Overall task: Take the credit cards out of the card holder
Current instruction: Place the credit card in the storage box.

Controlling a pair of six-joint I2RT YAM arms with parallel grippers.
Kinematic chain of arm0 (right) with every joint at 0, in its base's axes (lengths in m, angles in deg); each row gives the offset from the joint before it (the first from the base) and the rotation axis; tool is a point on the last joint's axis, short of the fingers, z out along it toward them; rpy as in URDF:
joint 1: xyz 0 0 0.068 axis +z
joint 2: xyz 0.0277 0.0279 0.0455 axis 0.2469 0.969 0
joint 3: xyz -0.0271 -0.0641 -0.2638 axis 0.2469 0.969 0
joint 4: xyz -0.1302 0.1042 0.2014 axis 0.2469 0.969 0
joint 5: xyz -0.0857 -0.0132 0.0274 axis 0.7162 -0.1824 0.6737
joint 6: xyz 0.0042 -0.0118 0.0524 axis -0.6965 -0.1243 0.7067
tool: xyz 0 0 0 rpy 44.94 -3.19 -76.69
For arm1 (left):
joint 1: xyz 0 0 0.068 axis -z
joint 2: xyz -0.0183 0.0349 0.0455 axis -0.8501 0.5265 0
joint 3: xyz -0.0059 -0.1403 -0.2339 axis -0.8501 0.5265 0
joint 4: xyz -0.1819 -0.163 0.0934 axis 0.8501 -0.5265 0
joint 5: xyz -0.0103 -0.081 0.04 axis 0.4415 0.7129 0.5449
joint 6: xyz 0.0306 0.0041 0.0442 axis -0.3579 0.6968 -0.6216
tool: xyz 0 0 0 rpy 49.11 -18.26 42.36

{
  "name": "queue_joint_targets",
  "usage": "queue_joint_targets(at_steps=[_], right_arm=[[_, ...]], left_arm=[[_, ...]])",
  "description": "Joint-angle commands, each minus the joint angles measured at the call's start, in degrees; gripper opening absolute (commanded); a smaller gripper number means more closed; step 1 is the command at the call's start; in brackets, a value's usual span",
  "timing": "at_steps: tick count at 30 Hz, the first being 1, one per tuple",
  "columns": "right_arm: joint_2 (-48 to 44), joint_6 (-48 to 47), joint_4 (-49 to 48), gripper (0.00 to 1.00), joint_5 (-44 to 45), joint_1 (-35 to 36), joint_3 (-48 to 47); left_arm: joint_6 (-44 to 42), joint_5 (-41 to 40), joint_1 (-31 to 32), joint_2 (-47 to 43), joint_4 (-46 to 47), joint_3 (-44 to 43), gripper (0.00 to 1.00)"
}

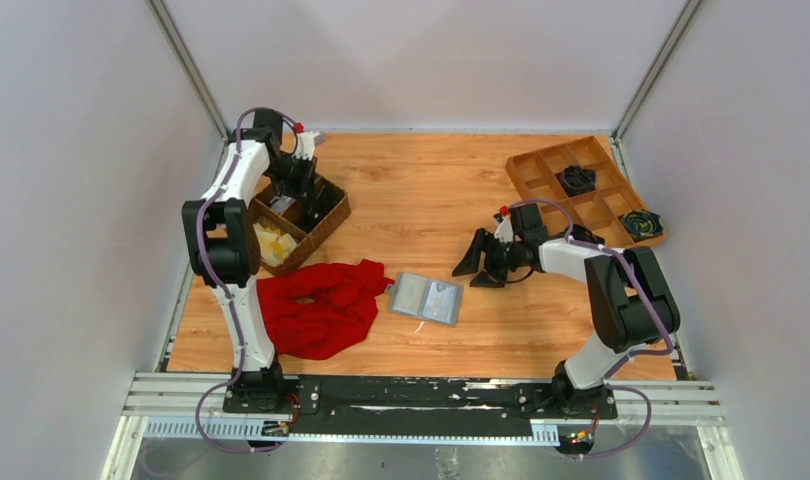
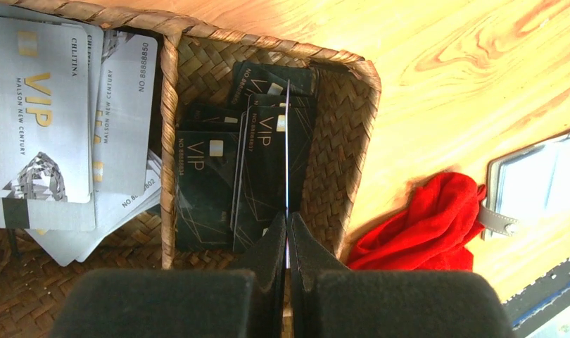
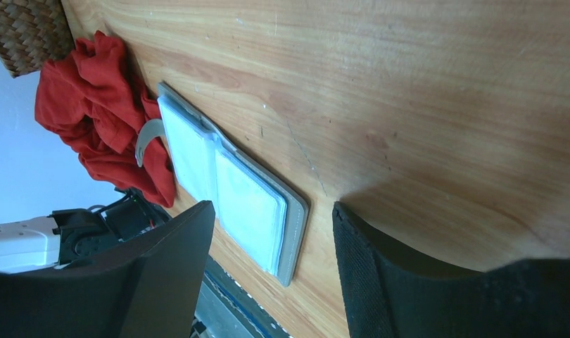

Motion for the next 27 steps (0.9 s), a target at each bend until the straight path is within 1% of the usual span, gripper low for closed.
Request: queue_joint_targets(at_steps=[1, 5, 12, 13, 14, 15, 16, 19, 24, 27], right_arm=[[2.29, -0.96, 2.52, 0.67, 0.33, -1.3, -2.48], [4.15, -0.76, 2.82, 0.67, 0.31, -1.36, -4.41], [6.25, -0.04, 2.82, 0.66, 0.25, -1.36, -6.32], [6.27, 0.1, 2.77, 0.66, 0.31, -1.36, -6.38], [6.28, 0.08, 2.79, 0.66, 0.31, -1.36, -6.43], [6.29, 0.12, 2.81, 0.66, 0.39, -1.36, -6.47], [6.25, 0.15, 2.8, 0.66, 0.44, -1.36, -6.43], [5.9, 0.19, 2.82, 0.66, 0.44, -1.36, -6.41], [4.07, 0.4, 2.32, 0.66, 0.62, -1.27, -5.36], [2.14, 0.76, 1.58, 0.66, 0.66, -1.16, -3.97]], left_arm=[[-3.06, -0.29, 0.46, -2.28, -4.39, 0.92, 0.0], [-4.22, -0.74, 0.55, 0.0, -5.6, 1.32, 0.0], [-2.86, -1.57, 0.9, 5.18, -5.99, -1.9, 0.0], [-2.29, -2.55, 0.96, 5.51, -5.99, -2.35, 0.06], [-1.71, -3.69, 1.01, 5.66, -6.01, -2.68, 0.17], [-1.37, -4.58, 0.99, 5.57, -6.03, -2.95, 0.23], [-1.01, -5.47, 0.99, 5.29, -5.96, -3.19, 0.27], [0.76, -8.39, 1.31, 3.69, -6.04, -4.24, 0.31], [6.04, -13.69, 1.44, -2.31, -5.95, -6.71, 0.32], [9.47, -16.15, 3.79, -7.47, -5.86, -7.38, 0.32]])
